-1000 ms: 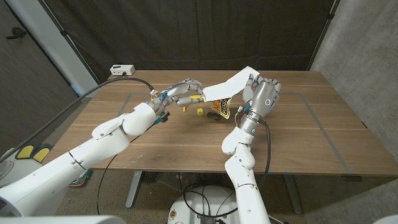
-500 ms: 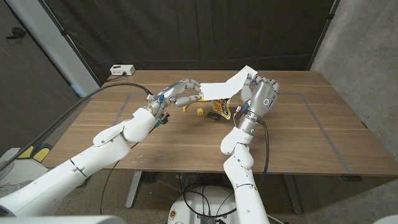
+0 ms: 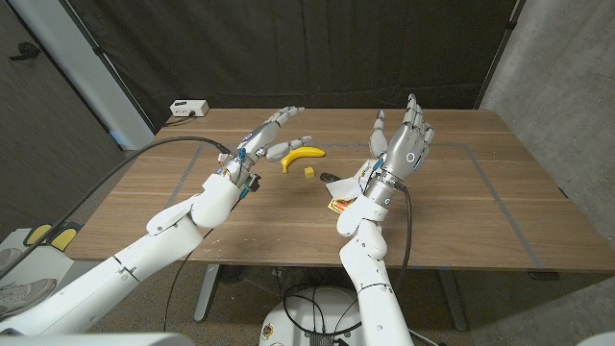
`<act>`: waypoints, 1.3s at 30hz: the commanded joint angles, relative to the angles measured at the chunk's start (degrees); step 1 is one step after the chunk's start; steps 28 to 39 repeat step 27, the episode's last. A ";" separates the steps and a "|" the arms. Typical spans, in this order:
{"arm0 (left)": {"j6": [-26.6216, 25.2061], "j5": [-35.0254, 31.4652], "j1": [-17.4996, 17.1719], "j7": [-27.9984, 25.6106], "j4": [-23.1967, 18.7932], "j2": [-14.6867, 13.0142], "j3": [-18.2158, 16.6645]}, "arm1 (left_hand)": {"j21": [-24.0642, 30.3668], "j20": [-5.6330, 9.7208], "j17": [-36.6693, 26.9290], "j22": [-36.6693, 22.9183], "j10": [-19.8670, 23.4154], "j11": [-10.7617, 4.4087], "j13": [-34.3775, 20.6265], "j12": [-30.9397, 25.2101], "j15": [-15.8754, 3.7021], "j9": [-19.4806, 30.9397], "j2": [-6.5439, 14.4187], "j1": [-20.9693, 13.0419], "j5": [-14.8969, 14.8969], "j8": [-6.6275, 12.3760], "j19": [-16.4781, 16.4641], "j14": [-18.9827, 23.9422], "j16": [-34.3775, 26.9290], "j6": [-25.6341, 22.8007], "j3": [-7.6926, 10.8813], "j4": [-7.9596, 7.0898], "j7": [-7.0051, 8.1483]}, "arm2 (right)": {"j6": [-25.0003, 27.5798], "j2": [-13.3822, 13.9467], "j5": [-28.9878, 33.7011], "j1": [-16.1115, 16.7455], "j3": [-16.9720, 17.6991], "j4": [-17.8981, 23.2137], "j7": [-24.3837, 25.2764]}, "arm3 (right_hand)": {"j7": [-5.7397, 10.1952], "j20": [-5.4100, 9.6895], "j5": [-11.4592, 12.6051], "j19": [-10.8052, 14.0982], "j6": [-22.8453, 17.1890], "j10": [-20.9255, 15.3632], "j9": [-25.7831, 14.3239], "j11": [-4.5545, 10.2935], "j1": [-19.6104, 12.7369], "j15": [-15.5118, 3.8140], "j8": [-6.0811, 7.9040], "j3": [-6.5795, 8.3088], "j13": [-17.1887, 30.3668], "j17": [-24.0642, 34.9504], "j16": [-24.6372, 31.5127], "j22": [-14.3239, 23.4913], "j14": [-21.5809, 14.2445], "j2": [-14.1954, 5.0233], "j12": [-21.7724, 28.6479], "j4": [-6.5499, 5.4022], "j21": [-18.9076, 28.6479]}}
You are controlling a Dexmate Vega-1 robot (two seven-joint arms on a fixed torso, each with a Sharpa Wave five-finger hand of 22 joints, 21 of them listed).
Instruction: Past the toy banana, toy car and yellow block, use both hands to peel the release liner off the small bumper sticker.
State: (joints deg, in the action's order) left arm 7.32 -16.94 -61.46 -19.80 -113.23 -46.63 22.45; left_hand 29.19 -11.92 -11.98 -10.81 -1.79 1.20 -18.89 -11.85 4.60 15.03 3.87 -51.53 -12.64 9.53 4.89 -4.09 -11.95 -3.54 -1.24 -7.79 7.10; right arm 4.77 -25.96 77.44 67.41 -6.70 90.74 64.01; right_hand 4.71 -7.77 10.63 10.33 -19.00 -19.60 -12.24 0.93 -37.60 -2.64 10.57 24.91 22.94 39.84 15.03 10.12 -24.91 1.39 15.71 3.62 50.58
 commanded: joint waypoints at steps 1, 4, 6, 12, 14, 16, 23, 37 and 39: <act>4.19 -2.06 0.87 -1.45 2.11 0.67 -1.06 | -0.24 -0.32 -0.12 -0.13 -0.82 -0.01 0.00 0.07 0.23 -0.22 0.22 0.80 -0.24 -0.06 0.54 -0.69 0.36 0.80 -0.46 -0.16 0.17 | -2.31 0.00 -2.60 0.73 -0.81 0.39 -0.01 | -0.11 0.46 0.47 0.29 -1.04 -1.58 0.25 -0.06 1.24 -0.70 0.92 0.90 -0.75 -0.62 -0.18 0.02 -0.37 -3.54 -0.29 -1.41 -0.38; 5.54 -2.20 1.23 -1.92 3.07 0.86 -1.42 | -0.29 -0.31 -0.13 -0.14 -0.92 0.02 0.09 0.07 0.30 -0.42 0.30 1.03 -0.27 0.07 0.51 -0.74 0.35 0.90 -0.53 -0.22 0.22 | -4.71 0.00 -2.43 0.64 -0.33 0.07 -0.01 | -0.06 1.00 0.22 0.87 -2.08 -2.73 0.41 0.30 2.36 -1.03 1.31 1.22 -1.26 -1.11 -0.20 0.01 -0.80 -5.50 -0.41 -2.35 -0.45; 6.75 -1.80 1.44 -2.07 3.85 0.97 -1.71 | -0.29 -0.29 -0.14 -0.15 -0.87 0.06 0.15 0.02 0.32 -0.55 0.40 1.20 -0.29 0.19 0.39 -0.74 0.33 0.86 -0.56 -0.27 0.28 | -6.22 0.00 -2.17 0.46 0.17 0.00 -0.01 | -0.24 1.37 -0.03 1.19 -2.80 -3.51 0.50 0.18 3.64 -1.14 1.51 1.21 -1.65 -1.45 -0.20 0.01 -1.10 -6.79 -0.53 -3.25 -0.54; 8.33 -1.86 0.52 -3.61 5.41 0.63 -3.63 | -0.33 -0.27 -0.16 -0.17 -0.53 -0.08 0.34 -0.18 0.14 -0.96 0.75 1.64 -0.33 0.58 0.16 -0.54 0.20 0.42 -0.60 -0.38 0.40 | -7.21 0.57 1.74 -0.41 1.51 0.02 -0.01 | -0.87 1.13 -0.16 1.42 -4.13 -4.12 0.61 -0.74 5.54 -0.75 1.88 0.50 -2.16 -2.12 -0.49 -0.01 -1.06 -6.68 -0.87 -3.95 -0.77; 10.06 -0.75 0.25 -3.88 6.64 0.63 -4.13 | -0.33 -0.27 -0.22 -0.19 -0.41 -0.15 0.47 -0.26 0.08 -1.24 1.31 2.01 -0.37 0.76 -0.06 -0.45 0.10 0.17 -0.51 -0.54 0.58 | -6.83 0.89 3.42 -0.68 1.70 -0.23 -0.01 | -1.01 1.04 -0.23 1.52 -5.04 -4.65 0.65 -0.78 6.34 -1.30 2.14 0.12 -2.40 -2.51 -0.57 -0.02 -1.31 -6.30 -0.92 -4.11 -0.89; 12.67 0.98 -0.04 -4.08 8.18 0.81 -4.51 | -0.45 -0.31 -0.30 -0.22 0.36 -0.20 0.75 -0.61 -0.06 -1.84 2.46 2.85 -0.33 1.16 -0.18 -0.18 -0.09 -0.78 -0.34 -0.85 0.69 | -6.36 1.38 4.27 -0.86 1.46 -0.50 -0.01 | -1.19 1.09 -0.23 1.74 -5.82 -5.47 0.69 -1.00 6.91 -1.42 2.33 -0.05 -2.62 -2.94 -0.50 -0.02 -1.99 -6.12 -0.85 -4.18 -0.98; 18.12 5.38 -1.61 -3.96 11.98 1.66 -6.10 | -0.81 -0.30 -0.34 -0.35 2.25 -0.65 1.65 -1.34 -0.62 -3.42 5.42 4.48 0.43 2.09 -0.46 1.00 -0.57 -4.31 0.72 -0.91 0.83 | -4.28 0.25 6.71 -0.24 -0.84 -2.79 -0.01 | -1.64 1.43 0.05 2.65 -7.66 -7.49 0.79 -0.67 6.59 -1.98 2.71 0.72 -3.19 -4.38 -0.62 -0.03 -3.55 -6.26 -0.73 -3.19 -1.10; 19.34 7.98 -2.76 -4.16 13.56 2.66 -7.38 | -0.91 -0.30 -0.37 -0.39 2.38 -0.60 1.94 -1.35 -0.49 -3.78 6.22 5.10 0.76 1.96 -0.52 1.14 -0.60 -4.69 1.16 -1.00 0.33 | -5.18 0.10 6.81 -1.63 -1.19 -4.99 -0.01 | -1.50 1.45 0.21 3.28 -7.86 -8.09 0.83 -0.43 6.07 -2.46 2.60 1.32 -3.44 -5.10 -0.66 -0.01 -4.42 -6.36 -0.81 -2.44 -1.07; 19.34 7.98 -2.76 -4.16 13.56 2.66 -7.38 | -0.91 -0.30 -0.37 -0.39 2.38 -0.60 1.94 -1.35 -0.49 -3.78 6.22 5.10 0.76 1.96 -0.52 1.14 -0.60 -4.69 1.16 -1.00 0.33 | -5.18 0.10 6.81 -1.63 -1.19 -4.99 -0.01 | -1.50 1.45 0.21 3.28 -7.86 -8.09 0.83 -0.43 6.07 -2.46 2.60 1.32 -3.44 -5.10 -0.66 -0.01 -4.42 -6.36 -0.81 -2.44 -1.07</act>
